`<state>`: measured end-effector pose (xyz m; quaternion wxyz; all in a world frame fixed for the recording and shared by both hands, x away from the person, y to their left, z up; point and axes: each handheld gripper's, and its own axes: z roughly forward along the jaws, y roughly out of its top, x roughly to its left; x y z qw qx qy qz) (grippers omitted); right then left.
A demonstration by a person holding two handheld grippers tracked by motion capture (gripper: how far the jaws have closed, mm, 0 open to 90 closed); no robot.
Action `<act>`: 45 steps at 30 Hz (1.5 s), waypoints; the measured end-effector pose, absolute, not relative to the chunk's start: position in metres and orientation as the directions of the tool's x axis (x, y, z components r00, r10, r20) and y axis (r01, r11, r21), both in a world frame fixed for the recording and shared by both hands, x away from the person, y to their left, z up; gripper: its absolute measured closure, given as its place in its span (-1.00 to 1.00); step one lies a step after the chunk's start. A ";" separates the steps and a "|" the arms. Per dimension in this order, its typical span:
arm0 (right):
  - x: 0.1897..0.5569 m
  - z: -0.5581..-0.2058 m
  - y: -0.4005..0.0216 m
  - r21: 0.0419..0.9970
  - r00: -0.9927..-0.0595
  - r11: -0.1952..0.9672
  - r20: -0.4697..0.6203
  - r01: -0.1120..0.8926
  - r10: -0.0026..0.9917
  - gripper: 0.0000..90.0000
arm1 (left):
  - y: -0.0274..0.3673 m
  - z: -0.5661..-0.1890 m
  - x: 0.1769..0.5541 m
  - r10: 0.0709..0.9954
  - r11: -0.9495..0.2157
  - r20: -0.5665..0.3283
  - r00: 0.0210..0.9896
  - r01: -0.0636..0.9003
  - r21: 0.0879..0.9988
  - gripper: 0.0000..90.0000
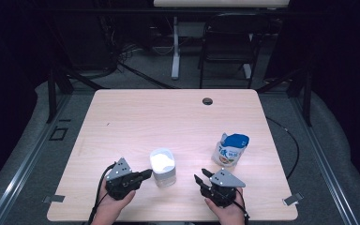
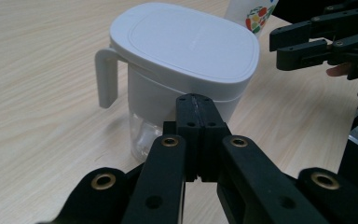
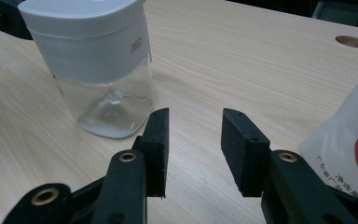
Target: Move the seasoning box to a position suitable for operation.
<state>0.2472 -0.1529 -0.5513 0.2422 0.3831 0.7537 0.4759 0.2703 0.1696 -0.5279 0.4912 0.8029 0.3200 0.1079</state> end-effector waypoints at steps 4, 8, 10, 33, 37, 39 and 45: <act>0.245 -0.552 -0.155 0.901 -0.582 0.250 0.002 0.354 0.813 0.35 | 0.162 -0.529 0.270 0.601 -0.311 -0.149 0.785 0.402 0.861 1.00; 0.243 -0.553 -0.158 0.901 -0.577 0.249 0.002 0.356 0.817 0.34 | 0.156 -0.530 0.270 0.593 -0.303 -0.157 0.790 0.400 0.865 1.00; 0.241 -0.554 -0.161 0.901 -0.571 0.248 0.000 0.357 0.821 0.33 | 0.156 -0.529 0.270 0.594 -0.309 -0.156 0.789 0.403 0.862 0.98; 0.221 -0.557 -0.188 0.913 -0.528 0.194 0.027 0.359 0.849 0.25 | 0.172 -0.542 0.328 0.702 -0.340 -0.078 0.708 0.430 0.836 0.44; 0.220 -0.559 -0.192 0.912 -0.517 0.184 0.036 0.368 0.855 0.24 | 0.168 -0.546 0.337 0.700 -0.353 -0.060 0.712 0.418 0.837 0.39; 0.219 -0.559 -0.194 0.912 -0.511 0.177 0.041 0.370 0.858 0.24 | 0.167 -0.549 0.341 0.705 -0.346 -0.070 0.706 0.428 0.835 0.38; 0.217 -0.560 -0.198 0.914 -0.503 0.163 0.051 0.372 0.863 0.22 | 0.163 -0.555 0.346 0.694 -0.358 -0.079 0.716 0.438 0.825 0.39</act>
